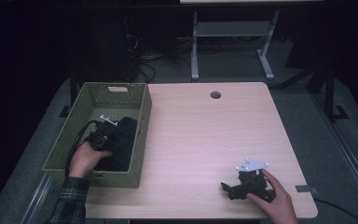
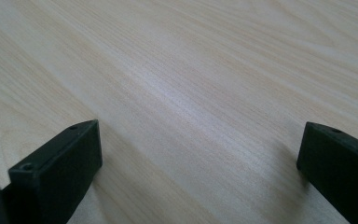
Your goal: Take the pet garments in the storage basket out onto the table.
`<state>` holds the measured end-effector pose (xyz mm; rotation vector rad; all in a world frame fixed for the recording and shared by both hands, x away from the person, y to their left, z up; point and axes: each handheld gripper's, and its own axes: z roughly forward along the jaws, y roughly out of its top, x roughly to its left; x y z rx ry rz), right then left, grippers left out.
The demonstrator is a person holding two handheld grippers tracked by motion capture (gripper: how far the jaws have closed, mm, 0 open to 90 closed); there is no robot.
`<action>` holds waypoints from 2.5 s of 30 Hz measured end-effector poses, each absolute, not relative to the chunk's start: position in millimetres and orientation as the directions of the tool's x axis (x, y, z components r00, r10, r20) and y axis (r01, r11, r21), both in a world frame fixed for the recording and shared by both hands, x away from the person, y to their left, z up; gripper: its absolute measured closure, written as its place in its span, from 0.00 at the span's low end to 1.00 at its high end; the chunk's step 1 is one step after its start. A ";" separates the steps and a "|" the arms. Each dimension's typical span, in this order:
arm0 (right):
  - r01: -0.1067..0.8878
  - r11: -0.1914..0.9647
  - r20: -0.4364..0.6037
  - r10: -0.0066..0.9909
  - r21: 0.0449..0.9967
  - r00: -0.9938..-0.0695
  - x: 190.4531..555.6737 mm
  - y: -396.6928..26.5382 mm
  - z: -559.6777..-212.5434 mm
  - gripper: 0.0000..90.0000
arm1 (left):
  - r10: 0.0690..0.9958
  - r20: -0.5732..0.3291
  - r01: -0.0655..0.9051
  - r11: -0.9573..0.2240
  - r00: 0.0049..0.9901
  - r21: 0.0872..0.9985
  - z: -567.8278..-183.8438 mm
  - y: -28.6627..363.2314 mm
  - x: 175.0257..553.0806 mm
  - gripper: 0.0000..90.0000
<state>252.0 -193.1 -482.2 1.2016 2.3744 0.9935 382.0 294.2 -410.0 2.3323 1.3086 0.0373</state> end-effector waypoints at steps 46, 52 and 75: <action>0.588 0.410 0.042 0.795 0.697 -0.605 252.1 -193.2 -482.2 0.00 | 0.783 -0.217 0.543 -0.176 0.583 0.821 -331.1 315.7 359.0 0.82; 0.588 0.410 0.042 0.795 0.697 -0.605 252.0 -193.2 -482.2 0.00 | 0.775 -0.202 0.483 -0.148 0.599 0.863 -311.3 315.5 353.0 0.82; 0.588 0.409 0.045 0.794 0.698 -0.606 252.3 -193.0 -482.2 0.00 | 0.650 -0.166 0.333 -0.142 0.741 0.932 -260.5 269.2 342.7 0.83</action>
